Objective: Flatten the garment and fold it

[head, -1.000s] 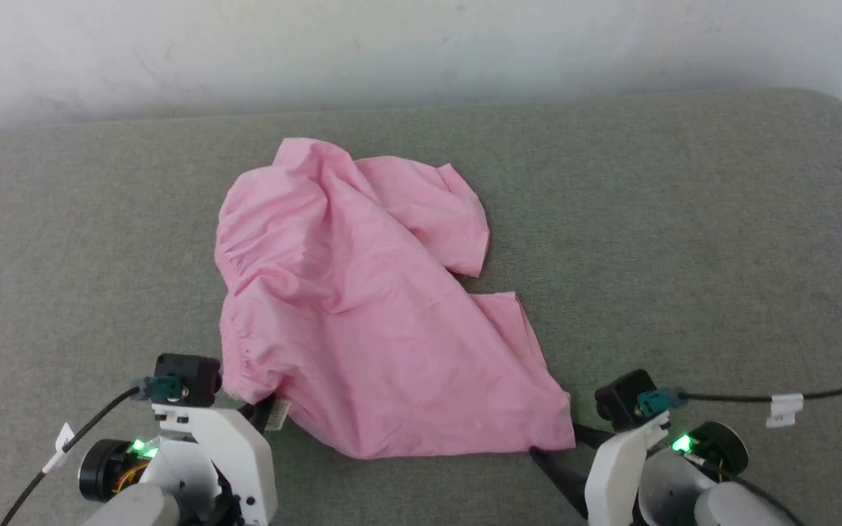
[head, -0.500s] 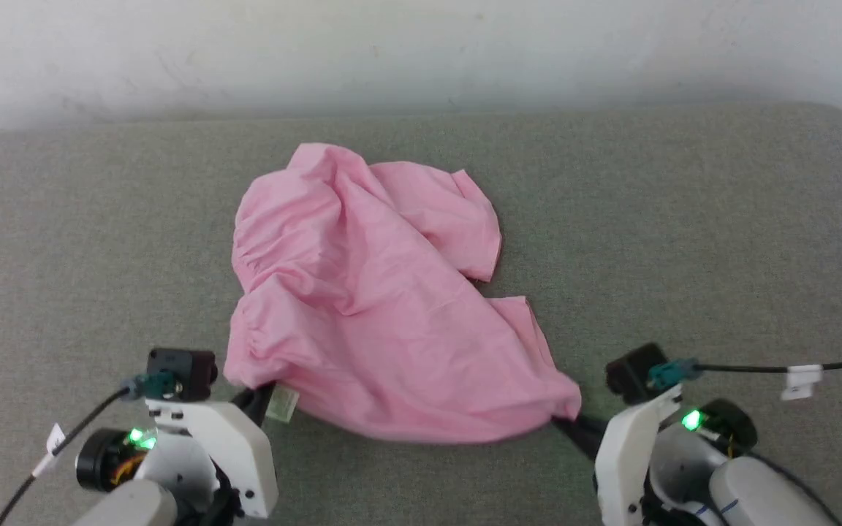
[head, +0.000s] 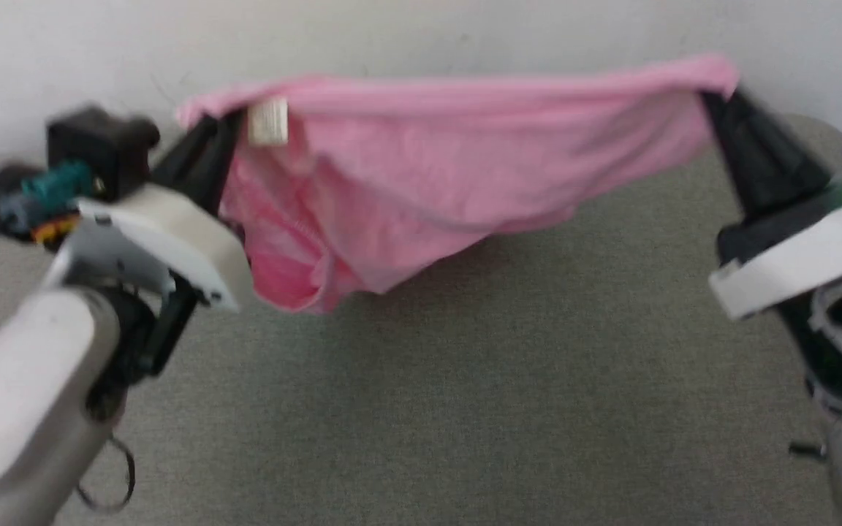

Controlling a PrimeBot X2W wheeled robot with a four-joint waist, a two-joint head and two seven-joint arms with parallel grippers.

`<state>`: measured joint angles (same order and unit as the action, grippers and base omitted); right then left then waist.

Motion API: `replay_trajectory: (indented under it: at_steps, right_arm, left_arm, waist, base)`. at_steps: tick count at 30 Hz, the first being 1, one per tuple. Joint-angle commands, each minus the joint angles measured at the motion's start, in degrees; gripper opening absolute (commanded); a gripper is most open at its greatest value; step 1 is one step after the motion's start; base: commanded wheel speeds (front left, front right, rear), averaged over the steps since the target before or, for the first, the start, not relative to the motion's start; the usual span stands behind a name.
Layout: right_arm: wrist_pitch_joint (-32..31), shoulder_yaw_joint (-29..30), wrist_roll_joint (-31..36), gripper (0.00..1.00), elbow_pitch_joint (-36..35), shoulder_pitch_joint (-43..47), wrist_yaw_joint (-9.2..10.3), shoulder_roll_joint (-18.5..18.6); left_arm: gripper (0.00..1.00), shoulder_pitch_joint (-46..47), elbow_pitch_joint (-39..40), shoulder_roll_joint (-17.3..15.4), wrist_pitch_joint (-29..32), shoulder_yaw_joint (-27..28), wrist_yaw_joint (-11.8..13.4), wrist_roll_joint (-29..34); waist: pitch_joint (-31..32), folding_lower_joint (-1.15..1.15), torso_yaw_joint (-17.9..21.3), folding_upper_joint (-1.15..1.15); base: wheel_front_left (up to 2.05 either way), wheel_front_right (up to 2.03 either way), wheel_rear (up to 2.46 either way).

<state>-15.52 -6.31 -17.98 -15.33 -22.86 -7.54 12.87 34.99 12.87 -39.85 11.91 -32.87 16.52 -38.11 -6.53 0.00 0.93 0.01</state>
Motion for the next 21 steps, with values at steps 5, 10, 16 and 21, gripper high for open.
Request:
replay_trajectory:
  at_steps: [5,10,16,21]
  right_arm:
    - [1.0,2.9,-0.3,0.0,3.2,-12.3,0.05,-0.9]
    - [3.3,2.0,-1.6,0.0,12.9,-25.0,0.05,0.2]
    - [9.3,-1.0,-2.5,0.0,26.0,-37.5,0.05,0.6]
    - [15.8,-4.2,-3.7,0.0,35.9,-43.6,0.05,-0.1]
  left_arm:
    - [0.0,11.1,-5.5,3.6,0.2,1.1,-2.0,1.2]
    - [0.0,21.4,-17.5,8.2,-2.1,1.2,-4.6,2.1]
    - [0.0,31.4,-33.1,13.0,-8.3,1.4,-6.5,4.2]
    - [0.0,36.3,-45.1,16.4,-15.2,1.2,-8.1,5.4]
  waist:
    - [-3.7,0.0,1.6,-0.01]
    - [-8.3,0.0,2.8,-0.01]
    - [-13.2,0.0,3.9,-0.01]
    - [-14.9,0.0,4.4,-0.01]
  base:
    - [0.0,0.0,0.0]
    - [0.0,0.0,0.0]
    - [0.0,0.0,0.0]
    - [0.0,0.0,0.0]
